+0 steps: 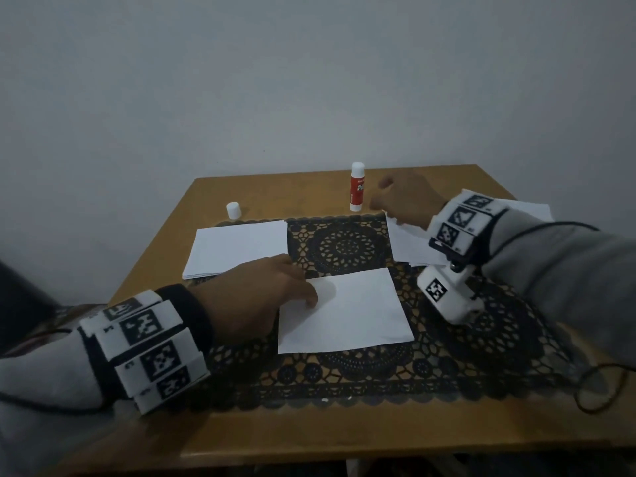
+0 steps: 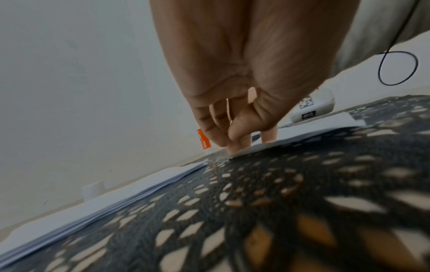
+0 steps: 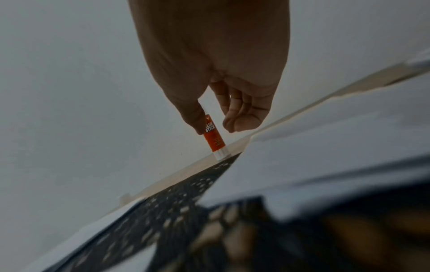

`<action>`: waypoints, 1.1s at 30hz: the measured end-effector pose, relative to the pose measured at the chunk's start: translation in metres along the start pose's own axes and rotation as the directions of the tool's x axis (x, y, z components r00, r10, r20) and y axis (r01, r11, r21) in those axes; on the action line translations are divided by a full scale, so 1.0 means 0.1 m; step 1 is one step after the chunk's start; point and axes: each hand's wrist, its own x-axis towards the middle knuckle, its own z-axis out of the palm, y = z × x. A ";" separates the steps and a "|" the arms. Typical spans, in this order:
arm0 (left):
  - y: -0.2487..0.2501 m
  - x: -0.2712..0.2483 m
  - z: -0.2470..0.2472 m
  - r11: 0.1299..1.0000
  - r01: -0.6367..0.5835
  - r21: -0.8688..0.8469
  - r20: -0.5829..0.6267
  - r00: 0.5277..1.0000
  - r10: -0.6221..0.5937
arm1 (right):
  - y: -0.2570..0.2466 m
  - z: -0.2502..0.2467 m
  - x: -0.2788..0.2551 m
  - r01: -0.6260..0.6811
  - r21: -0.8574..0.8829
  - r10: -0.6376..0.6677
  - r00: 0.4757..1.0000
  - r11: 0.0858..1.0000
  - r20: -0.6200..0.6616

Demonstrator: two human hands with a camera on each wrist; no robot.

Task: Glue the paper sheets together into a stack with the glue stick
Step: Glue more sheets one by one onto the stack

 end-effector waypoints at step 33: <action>0.46 -0.31 -0.01 0.992 0.110 0.065 0.233 0.965 -0.123 | -0.49 -0.02 -0.63 0.325 0.034 -0.316 0.884 0.945 0.345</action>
